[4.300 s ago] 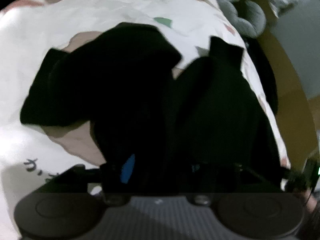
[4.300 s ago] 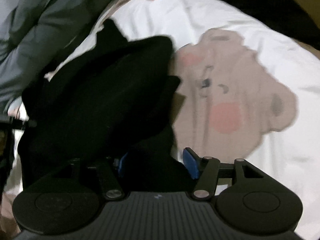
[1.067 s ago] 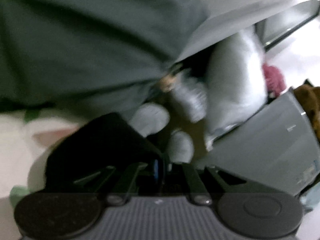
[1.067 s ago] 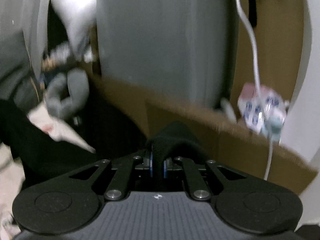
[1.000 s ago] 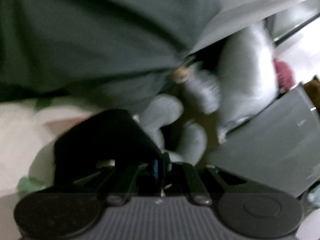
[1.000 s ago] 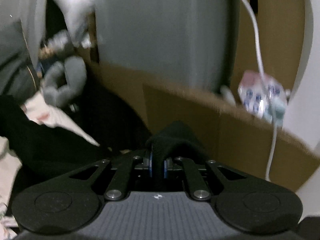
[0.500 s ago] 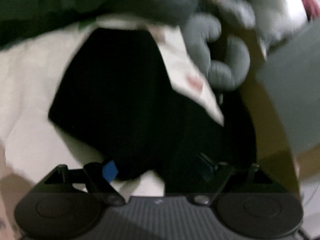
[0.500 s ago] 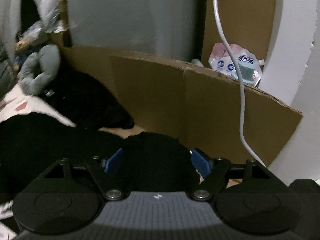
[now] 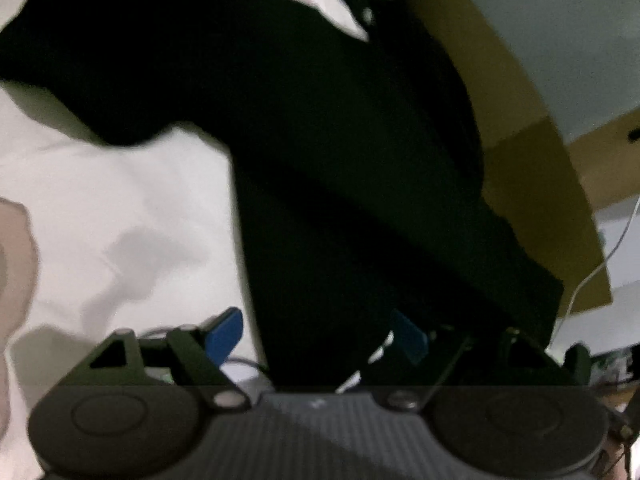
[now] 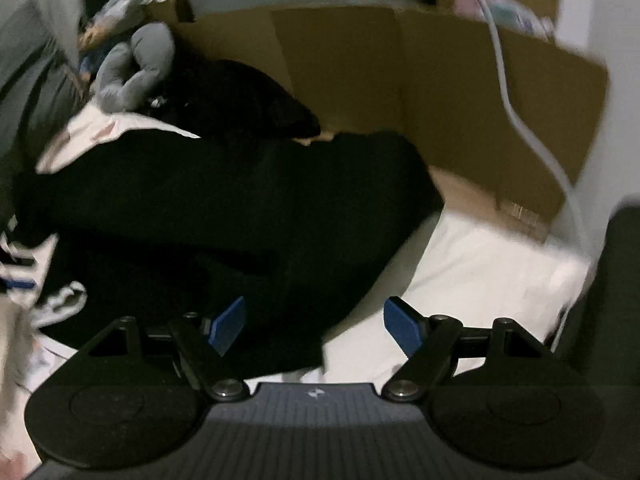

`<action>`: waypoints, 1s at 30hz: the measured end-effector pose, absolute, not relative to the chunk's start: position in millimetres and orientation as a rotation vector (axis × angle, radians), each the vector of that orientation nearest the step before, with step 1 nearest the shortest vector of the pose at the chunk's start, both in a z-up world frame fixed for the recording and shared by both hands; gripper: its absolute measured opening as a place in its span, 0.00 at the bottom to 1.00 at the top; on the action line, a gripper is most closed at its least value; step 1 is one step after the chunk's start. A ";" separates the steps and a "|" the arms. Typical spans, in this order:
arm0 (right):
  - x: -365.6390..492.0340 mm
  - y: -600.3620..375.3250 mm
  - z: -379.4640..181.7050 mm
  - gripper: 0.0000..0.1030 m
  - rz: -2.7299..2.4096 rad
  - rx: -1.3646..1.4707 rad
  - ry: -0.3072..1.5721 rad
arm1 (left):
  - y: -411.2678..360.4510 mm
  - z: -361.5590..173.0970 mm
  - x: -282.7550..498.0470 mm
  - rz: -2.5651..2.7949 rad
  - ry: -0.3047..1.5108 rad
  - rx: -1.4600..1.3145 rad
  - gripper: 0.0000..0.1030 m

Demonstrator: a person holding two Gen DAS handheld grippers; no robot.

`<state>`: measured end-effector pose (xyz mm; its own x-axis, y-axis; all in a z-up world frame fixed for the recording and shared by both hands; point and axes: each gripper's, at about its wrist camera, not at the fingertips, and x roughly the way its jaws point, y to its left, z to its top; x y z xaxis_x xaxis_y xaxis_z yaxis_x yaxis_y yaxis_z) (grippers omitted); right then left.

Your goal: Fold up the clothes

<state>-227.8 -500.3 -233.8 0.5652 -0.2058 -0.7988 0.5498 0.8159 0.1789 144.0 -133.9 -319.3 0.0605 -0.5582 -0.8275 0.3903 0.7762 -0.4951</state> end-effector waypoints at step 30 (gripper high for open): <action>-178.2 -484.8 -309.8 0.65 -0.444 0.572 0.959 | -143.1 -339.1 132.7 -0.643 1.346 -0.176 0.80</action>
